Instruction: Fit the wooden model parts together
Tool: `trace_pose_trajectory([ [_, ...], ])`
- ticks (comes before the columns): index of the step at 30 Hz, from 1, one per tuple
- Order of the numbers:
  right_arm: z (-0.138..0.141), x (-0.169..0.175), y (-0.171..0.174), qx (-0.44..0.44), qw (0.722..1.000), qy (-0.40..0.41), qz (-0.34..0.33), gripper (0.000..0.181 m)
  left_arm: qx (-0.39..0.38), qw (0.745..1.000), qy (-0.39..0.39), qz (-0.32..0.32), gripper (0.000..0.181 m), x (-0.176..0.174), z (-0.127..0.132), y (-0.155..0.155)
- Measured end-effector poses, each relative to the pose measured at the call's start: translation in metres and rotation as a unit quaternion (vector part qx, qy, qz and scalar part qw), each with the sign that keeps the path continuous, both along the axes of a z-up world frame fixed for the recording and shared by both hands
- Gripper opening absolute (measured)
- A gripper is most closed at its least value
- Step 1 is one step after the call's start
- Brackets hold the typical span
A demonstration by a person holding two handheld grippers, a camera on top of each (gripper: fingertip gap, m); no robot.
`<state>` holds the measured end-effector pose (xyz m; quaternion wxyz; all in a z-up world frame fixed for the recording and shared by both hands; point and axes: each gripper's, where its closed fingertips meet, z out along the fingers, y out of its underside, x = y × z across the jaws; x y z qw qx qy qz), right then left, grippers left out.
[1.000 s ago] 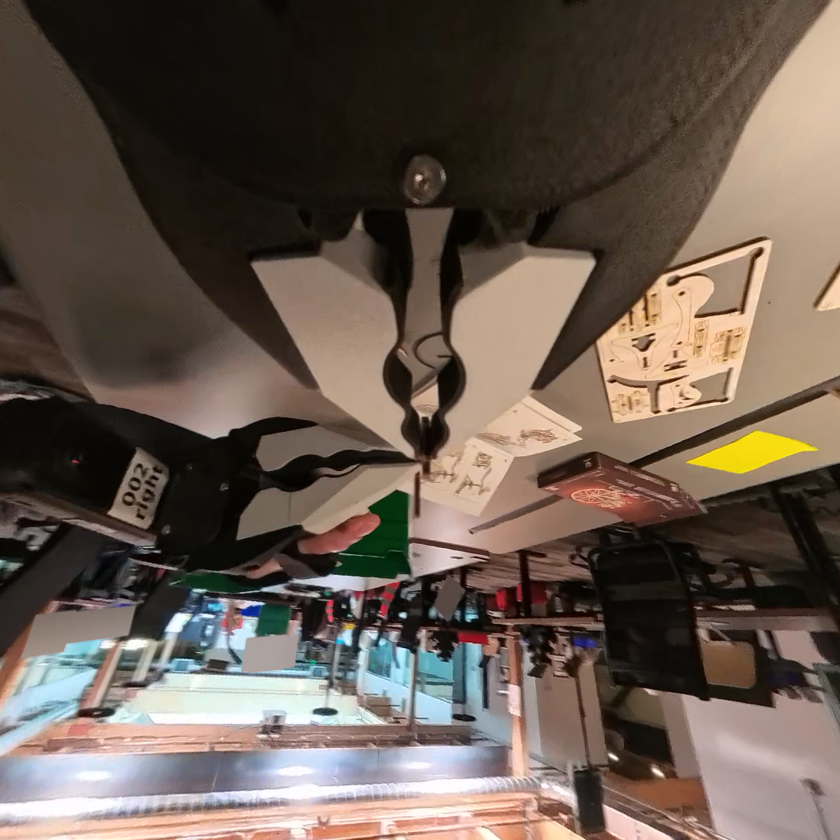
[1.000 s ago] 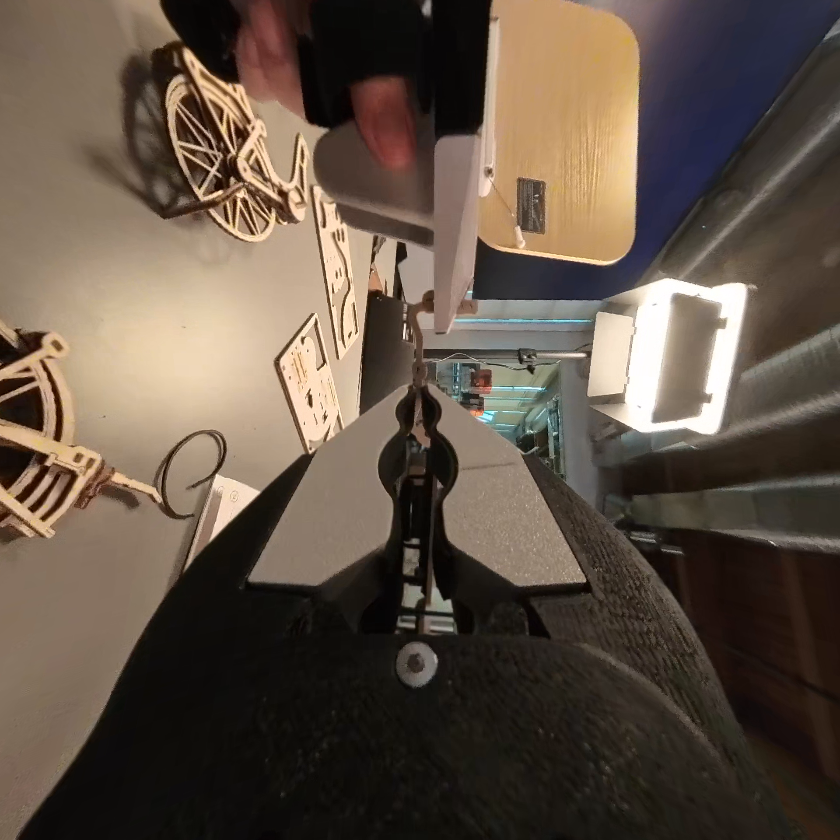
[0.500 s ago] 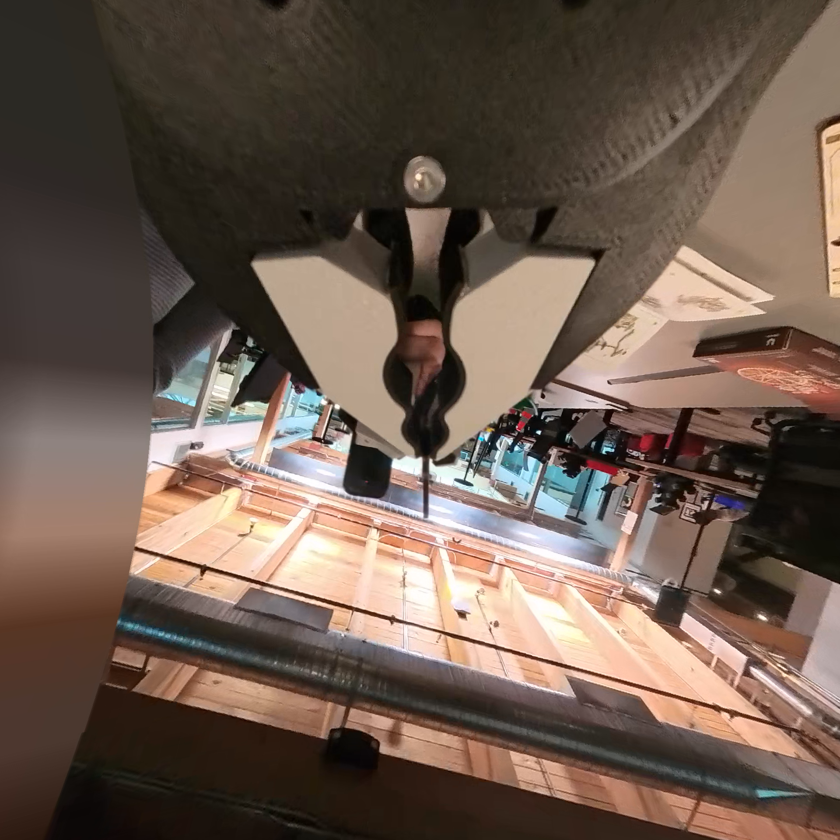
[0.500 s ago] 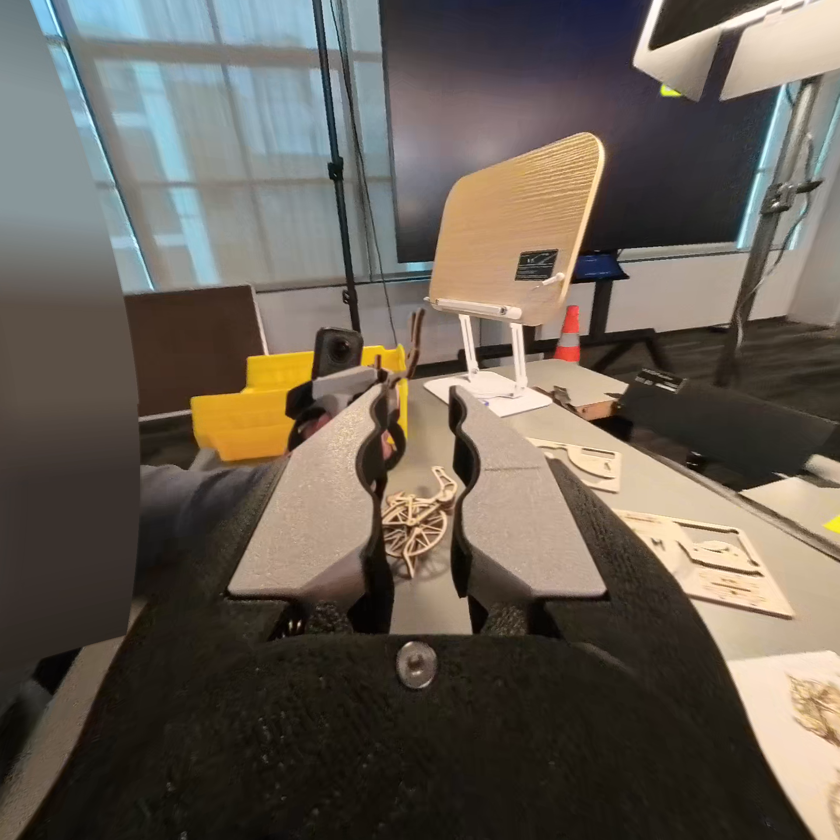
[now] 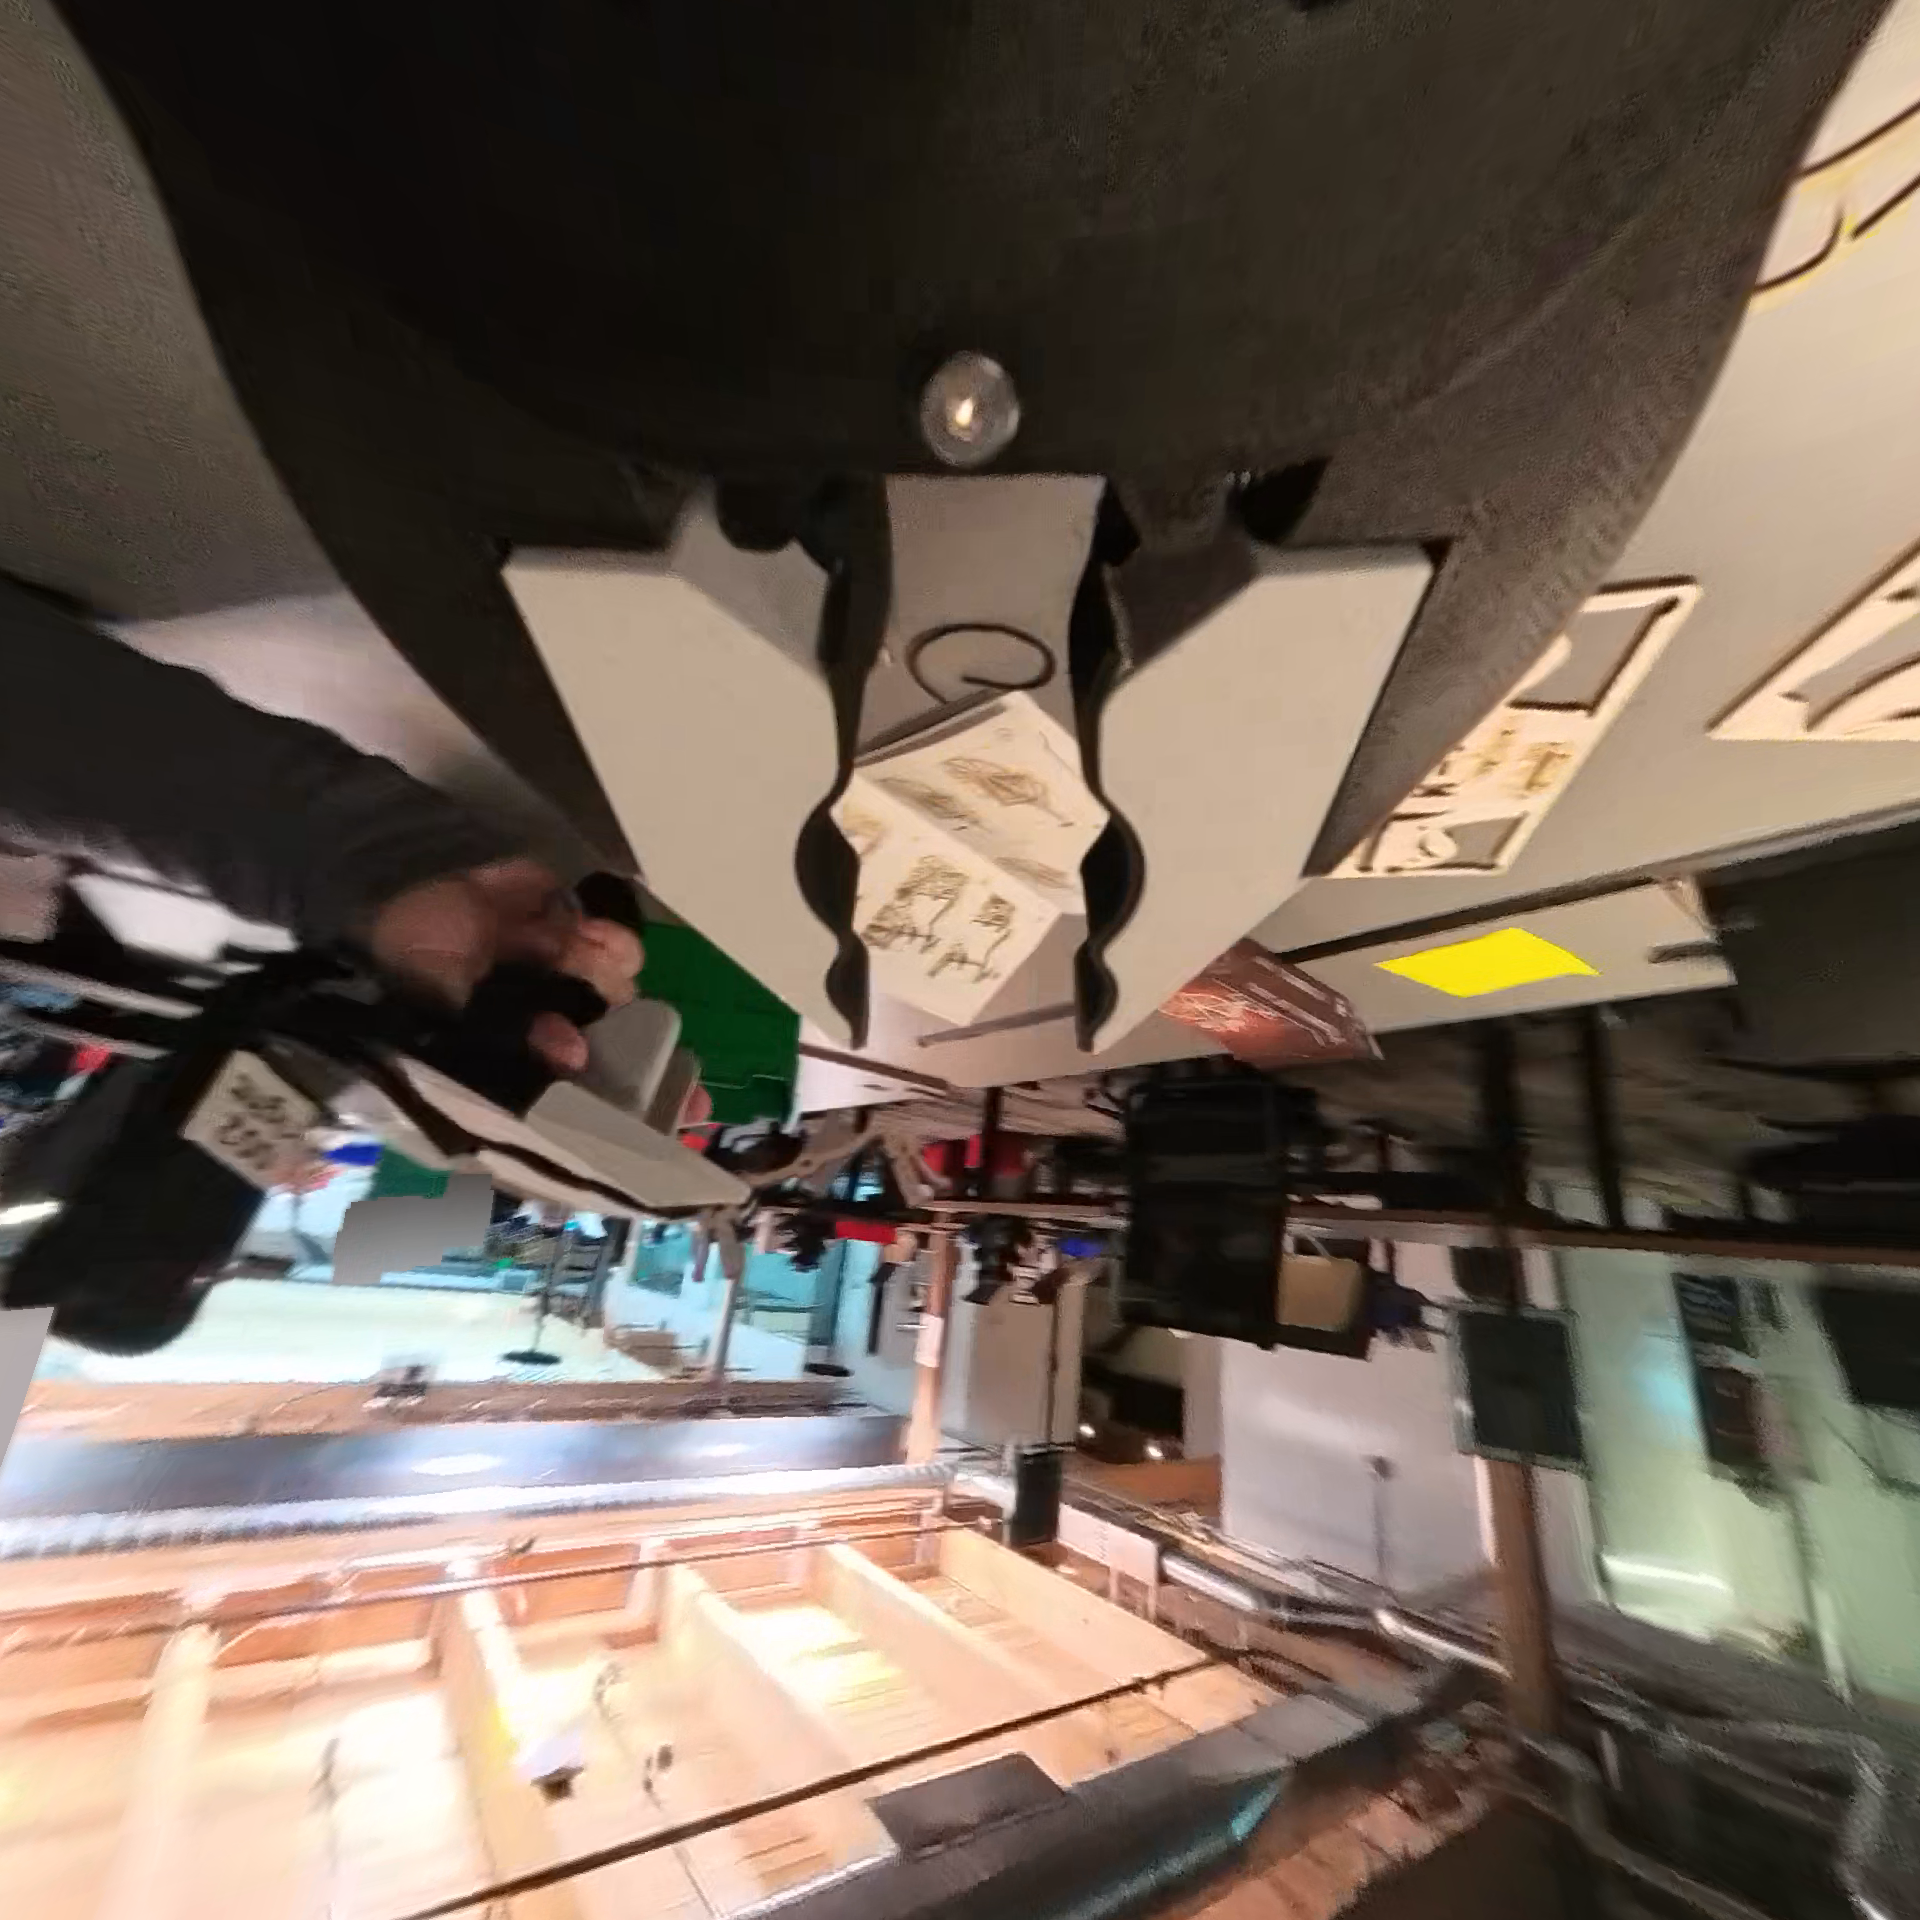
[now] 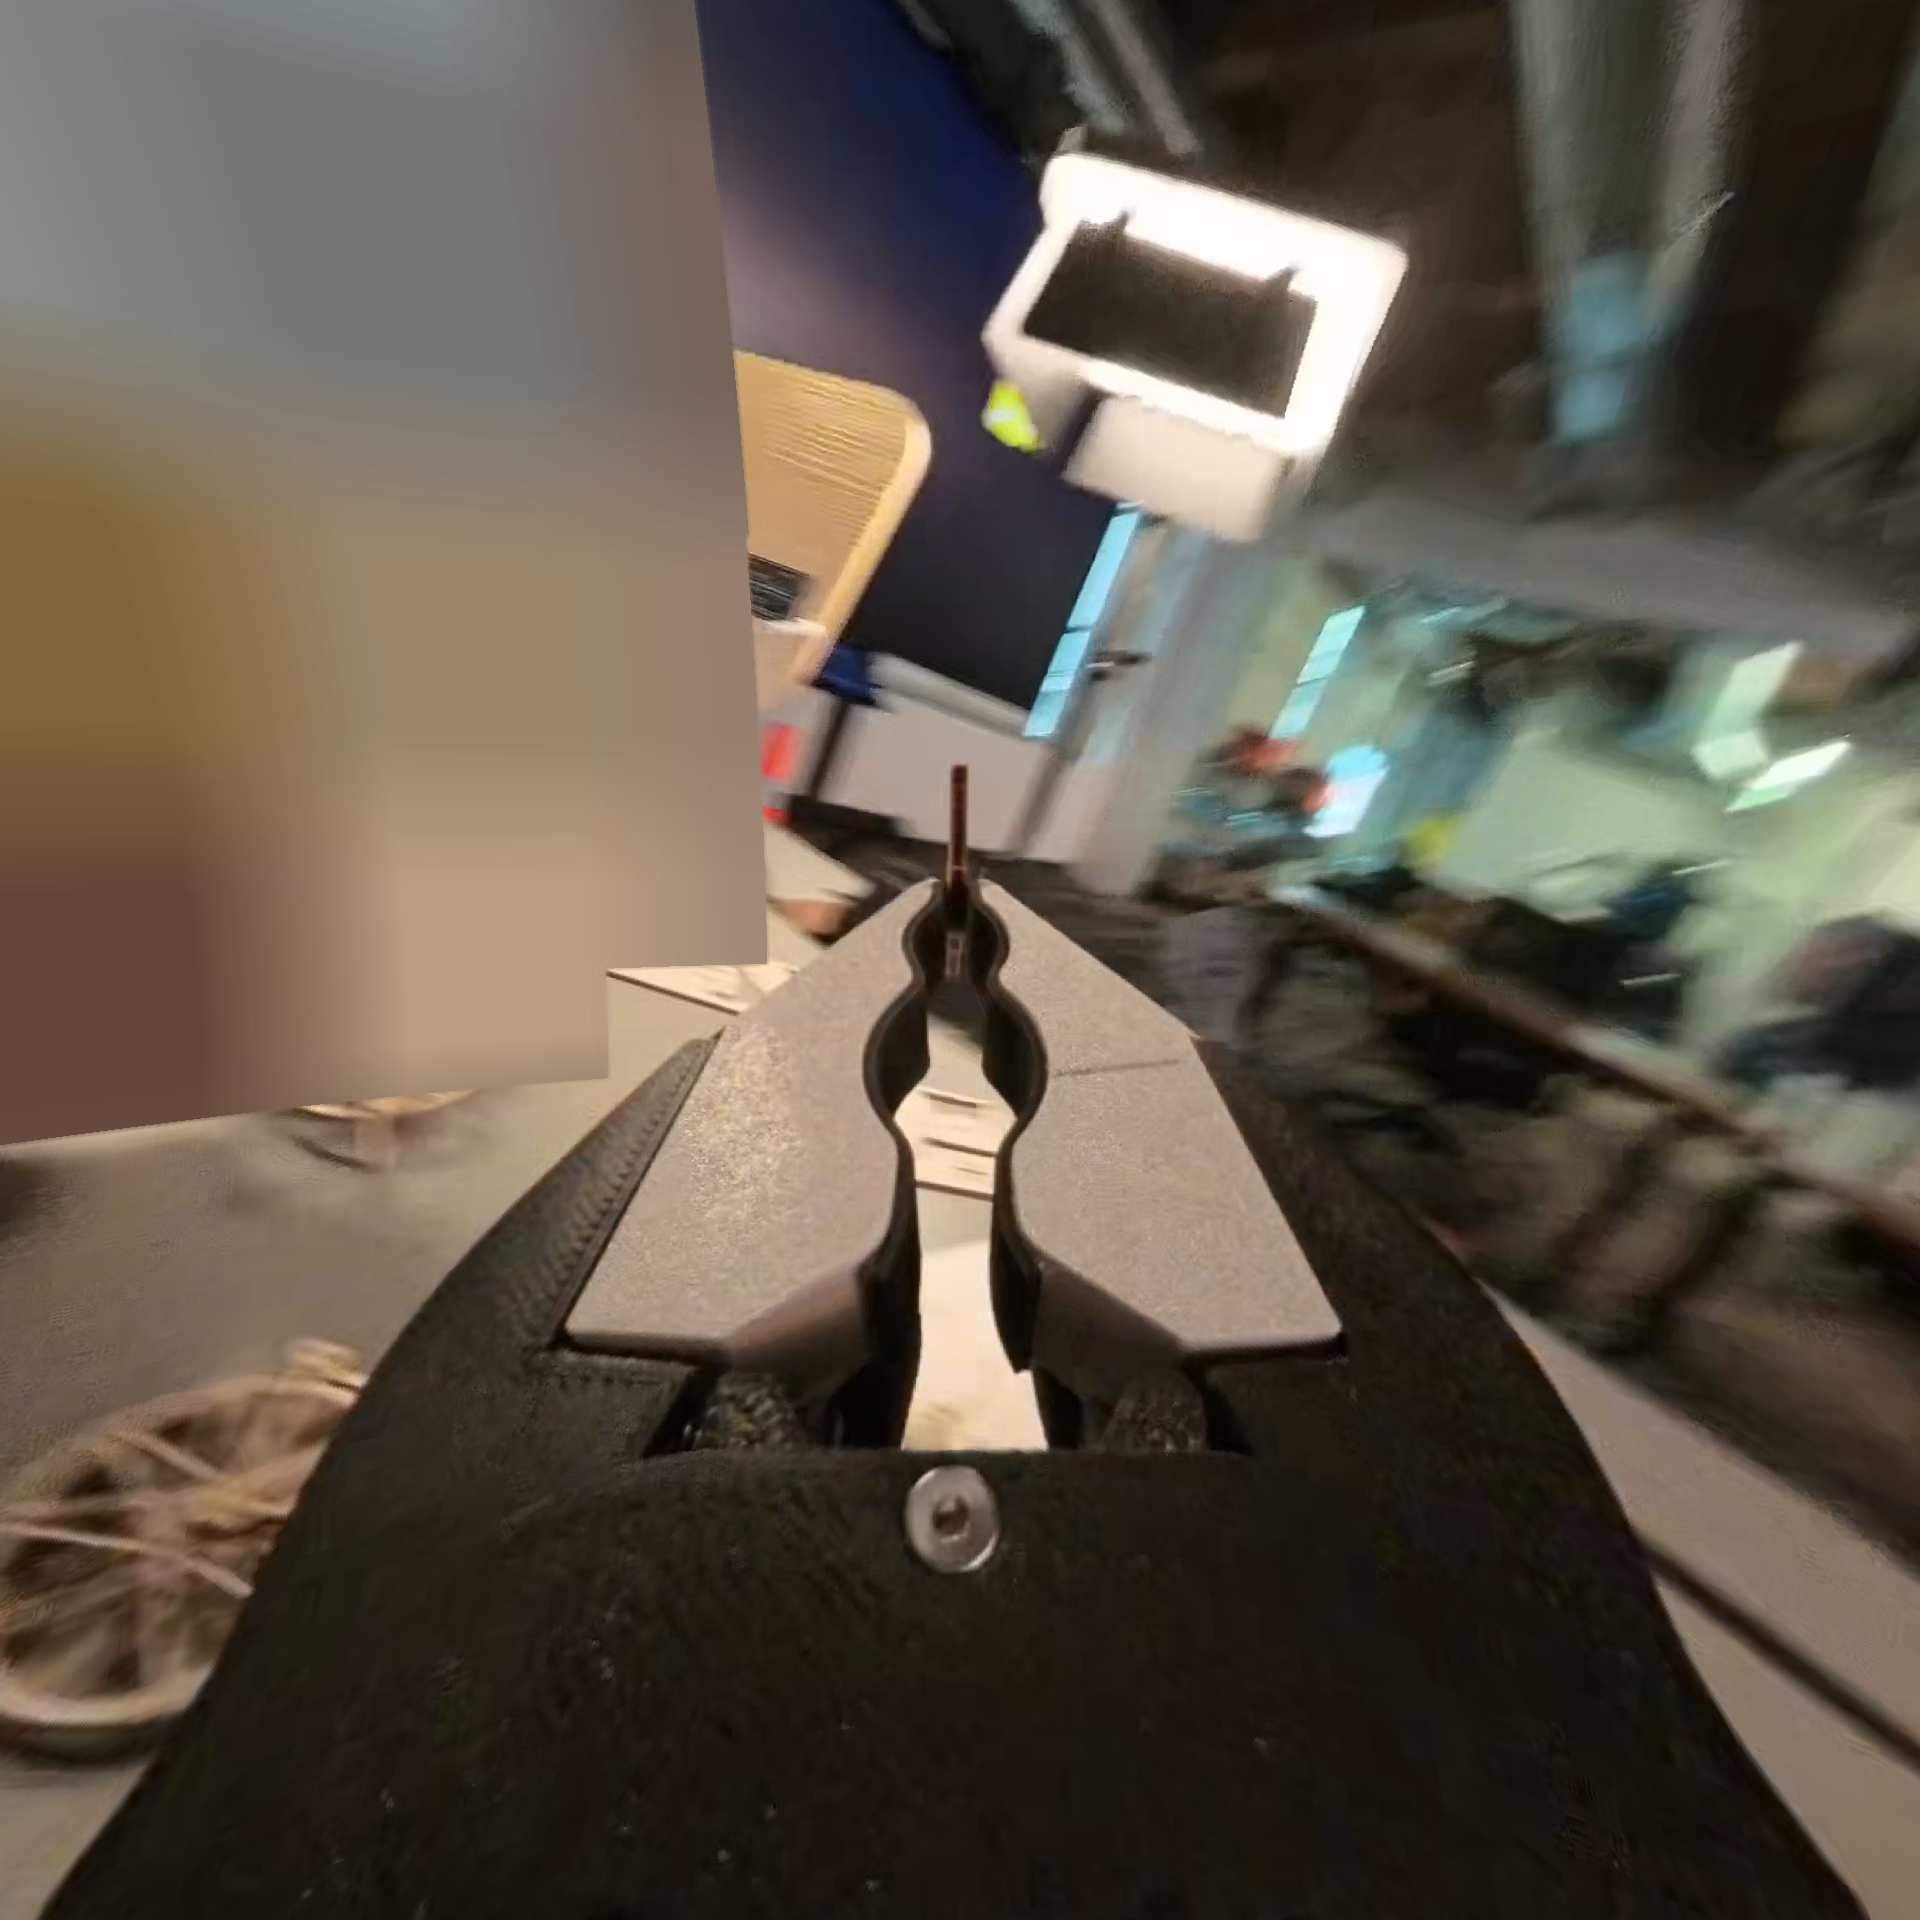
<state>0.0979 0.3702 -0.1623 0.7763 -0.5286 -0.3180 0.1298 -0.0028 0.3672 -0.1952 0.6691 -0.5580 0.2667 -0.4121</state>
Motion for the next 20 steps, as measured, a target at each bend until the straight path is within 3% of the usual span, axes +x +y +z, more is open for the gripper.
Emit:
trace_pose_trajectory([
  [3, -0.009, 0.049, -0.001, 0.091, 0.985, -0.057, -0.133, 0.0, 0.041, 0.999, 0.026, -0.003, 0.042, 0.015, -0.004, -0.016],
  [6, -0.026, 0.08, 0.001, 0.099, 0.975, -0.081, -0.18, 0.0, 0.046, 0.997, 0.05, -0.043, 0.044, 0.034, -0.013, -0.032],
  [11, -0.051, 0.093, 0.018, 0.069, 0.974, -0.097, -0.194, 0.0, 0.02, 0.993, 0.083, -0.076, 0.042, 0.047, -0.028, -0.033],
  [20, -0.049, 0.098, 0.026, 0.06, 0.978, -0.066, -0.191, 0.0, -0.021, 0.991, 0.081, -0.103, 0.042, 0.048, -0.038, -0.027],
])
